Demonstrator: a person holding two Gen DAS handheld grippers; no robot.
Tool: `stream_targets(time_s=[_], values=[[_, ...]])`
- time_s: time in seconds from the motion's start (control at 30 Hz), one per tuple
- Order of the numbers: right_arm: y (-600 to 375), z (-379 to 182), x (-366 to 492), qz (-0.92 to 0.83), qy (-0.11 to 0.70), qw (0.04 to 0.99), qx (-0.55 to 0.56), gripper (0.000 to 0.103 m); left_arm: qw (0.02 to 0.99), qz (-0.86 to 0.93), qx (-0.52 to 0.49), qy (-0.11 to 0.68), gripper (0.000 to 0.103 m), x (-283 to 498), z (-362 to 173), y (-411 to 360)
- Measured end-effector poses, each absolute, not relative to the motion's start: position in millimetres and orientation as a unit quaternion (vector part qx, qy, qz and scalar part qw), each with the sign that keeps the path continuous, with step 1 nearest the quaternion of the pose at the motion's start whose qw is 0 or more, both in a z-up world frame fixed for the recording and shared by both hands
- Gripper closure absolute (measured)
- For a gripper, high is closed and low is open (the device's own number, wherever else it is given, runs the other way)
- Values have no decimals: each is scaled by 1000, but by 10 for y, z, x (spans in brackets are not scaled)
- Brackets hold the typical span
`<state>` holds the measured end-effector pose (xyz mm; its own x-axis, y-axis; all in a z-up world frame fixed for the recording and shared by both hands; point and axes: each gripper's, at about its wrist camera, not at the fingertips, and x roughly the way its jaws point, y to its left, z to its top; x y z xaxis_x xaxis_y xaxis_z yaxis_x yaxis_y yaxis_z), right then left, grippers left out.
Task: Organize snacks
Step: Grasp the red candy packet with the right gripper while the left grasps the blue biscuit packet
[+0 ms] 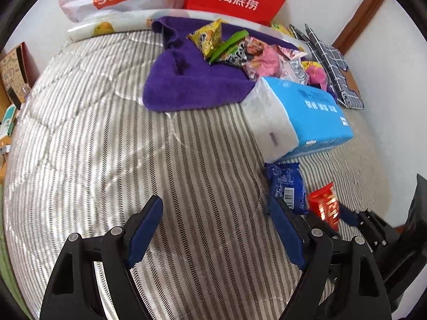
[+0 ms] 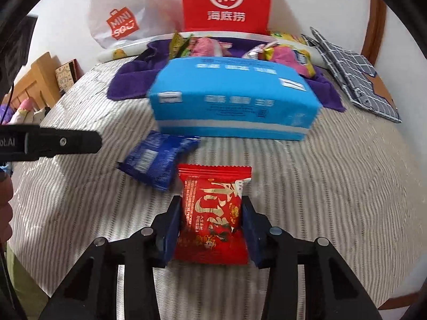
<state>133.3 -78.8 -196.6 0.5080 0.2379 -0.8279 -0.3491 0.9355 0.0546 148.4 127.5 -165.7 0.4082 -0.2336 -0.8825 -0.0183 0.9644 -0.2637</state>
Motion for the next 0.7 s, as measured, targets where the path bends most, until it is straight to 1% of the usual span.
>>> stream_targets(time_s=[0.23, 0.43, 0.7], values=[[-1145, -1984, 1449, 139, 458, 877, -44, 62, 831, -92, -136, 532, 21, 1452, -1722, 1244], [-1411, -1989, 1626, 118, 461, 879, -36, 62, 828, -104, -161, 527, 15, 1461, -1734, 1237], [-1533, -1990, 1889, 103, 458, 881, -50, 62, 828, -114, -151, 527, 14, 1582, -1754, 1055]])
